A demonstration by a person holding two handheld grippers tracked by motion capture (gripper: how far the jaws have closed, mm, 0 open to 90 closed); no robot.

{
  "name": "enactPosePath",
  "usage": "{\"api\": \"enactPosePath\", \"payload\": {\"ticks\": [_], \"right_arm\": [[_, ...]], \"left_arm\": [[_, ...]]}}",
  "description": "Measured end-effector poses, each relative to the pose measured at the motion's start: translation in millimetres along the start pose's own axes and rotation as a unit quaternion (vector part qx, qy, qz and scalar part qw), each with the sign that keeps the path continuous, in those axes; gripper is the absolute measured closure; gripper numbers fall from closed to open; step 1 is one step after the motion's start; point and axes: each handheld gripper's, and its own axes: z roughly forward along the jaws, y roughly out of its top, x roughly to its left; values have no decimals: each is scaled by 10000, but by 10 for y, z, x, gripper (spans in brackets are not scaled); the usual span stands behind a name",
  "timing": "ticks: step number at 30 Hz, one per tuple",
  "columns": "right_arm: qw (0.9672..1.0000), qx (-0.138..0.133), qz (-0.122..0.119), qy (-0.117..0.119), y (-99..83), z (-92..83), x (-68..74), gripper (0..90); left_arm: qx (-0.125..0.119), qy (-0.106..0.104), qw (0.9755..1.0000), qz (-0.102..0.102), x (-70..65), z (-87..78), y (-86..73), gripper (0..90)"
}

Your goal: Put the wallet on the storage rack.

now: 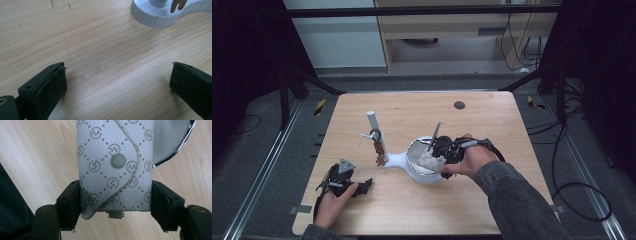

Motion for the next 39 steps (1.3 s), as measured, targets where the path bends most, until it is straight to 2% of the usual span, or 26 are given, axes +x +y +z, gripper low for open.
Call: {"api": "enactPosePath", "payload": {"ticks": [39], "right_arm": [[9997, 228, 43, -39, 129, 92, -54, 315]], "left_arm": [[-6, -18, 10000, 2, -3, 2, 0, 2]]}}
